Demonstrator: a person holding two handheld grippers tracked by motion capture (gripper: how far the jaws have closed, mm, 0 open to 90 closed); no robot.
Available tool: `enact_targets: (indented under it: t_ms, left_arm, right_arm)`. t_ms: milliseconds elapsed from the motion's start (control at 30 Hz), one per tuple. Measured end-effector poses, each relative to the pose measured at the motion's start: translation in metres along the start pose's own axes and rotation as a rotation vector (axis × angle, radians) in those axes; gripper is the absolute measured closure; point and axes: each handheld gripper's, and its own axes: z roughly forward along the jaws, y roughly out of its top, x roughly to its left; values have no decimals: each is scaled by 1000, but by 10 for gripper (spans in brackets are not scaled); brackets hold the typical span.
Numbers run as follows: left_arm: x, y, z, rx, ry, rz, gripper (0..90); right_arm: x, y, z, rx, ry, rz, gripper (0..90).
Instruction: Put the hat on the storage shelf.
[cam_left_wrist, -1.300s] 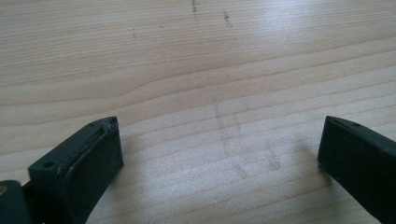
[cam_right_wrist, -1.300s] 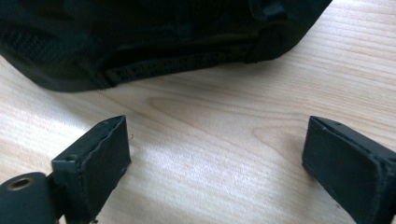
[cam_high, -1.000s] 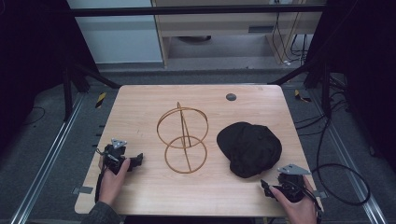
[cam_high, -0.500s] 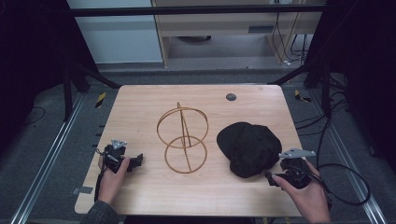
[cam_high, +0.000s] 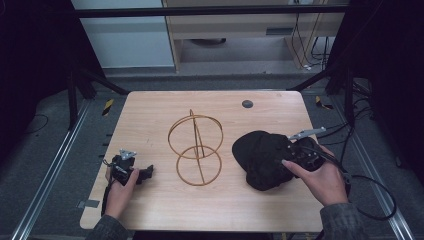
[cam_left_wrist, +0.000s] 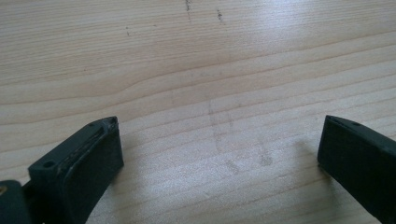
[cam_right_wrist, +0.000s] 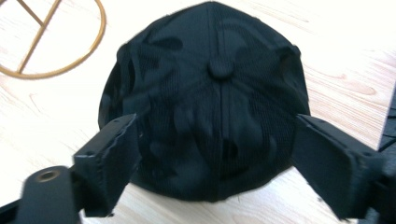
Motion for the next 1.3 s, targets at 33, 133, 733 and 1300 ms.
enact_targets:
  t_ms: [33, 133, 733, 1300]
  left_arm:
    - [0, 0, 0, 0, -1, 1, 0]
    - [0, 0, 0, 0, -3, 2, 0]
    - [-3, 0, 0, 0, -12, 9, 0]
    - [-5, 0, 1, -1, -18, 17, 0]
  right_arm:
    - [0, 2, 2, 2, 3, 4, 132]
    - [0, 9, 9, 24, -3, 13, 103]
    - [-4, 18, 32, 117, -12, 44, 69]
    - [-3, 14, 48, 151, -11, 37, 182]
